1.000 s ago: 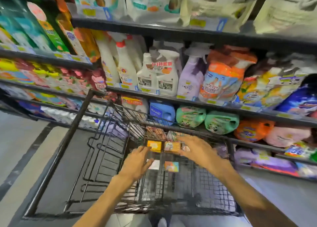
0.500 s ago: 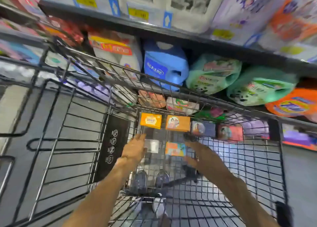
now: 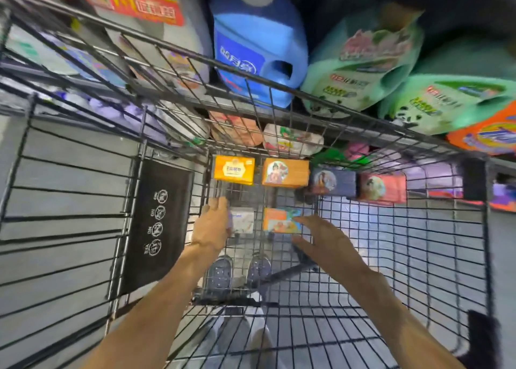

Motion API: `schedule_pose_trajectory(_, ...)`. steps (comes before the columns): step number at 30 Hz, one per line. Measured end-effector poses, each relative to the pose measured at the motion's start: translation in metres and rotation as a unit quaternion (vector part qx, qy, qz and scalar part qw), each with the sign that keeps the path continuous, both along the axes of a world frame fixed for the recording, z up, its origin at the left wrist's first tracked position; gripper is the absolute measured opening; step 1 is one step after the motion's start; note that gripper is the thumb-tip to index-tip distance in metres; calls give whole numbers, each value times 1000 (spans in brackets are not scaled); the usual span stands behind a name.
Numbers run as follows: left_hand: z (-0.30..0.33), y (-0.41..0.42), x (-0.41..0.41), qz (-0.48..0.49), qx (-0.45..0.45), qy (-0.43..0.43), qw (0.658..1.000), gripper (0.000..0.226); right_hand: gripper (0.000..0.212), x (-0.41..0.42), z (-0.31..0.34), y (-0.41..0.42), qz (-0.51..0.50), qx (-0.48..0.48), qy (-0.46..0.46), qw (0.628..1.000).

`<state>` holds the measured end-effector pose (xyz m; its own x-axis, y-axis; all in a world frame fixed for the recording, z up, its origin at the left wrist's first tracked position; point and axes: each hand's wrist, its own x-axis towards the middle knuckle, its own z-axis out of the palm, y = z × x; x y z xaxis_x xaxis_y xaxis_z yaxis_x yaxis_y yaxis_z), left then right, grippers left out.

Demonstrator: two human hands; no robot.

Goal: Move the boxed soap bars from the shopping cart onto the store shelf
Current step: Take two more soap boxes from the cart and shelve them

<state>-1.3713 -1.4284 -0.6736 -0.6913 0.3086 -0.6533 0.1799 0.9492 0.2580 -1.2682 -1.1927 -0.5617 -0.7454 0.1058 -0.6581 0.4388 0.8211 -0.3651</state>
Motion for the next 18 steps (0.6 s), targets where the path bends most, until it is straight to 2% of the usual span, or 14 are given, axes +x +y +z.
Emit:
schedule_pose_trajectory(5, 24, 1, 8, -12, 47, 8, 999, 69, 47, -6, -14, 1, -72, 9, -19, 997)
schedule_pose_trajectory(8, 30, -4, 12, 52, 90, -24, 994, 69, 48, -13, -38, 0, -97, 34, -31, 994)
schedule_pose_trajectory(13, 37, -20, 21, 180, 159, -61, 969, 57, 69, -17, -83, -7, -162, 20, -47, 985)
schedule_pose_trajectory(18, 37, -39, 28, 235, 174, -78, 953, 59, 55, -13, -99, -12, -219, -33, -42, 974)
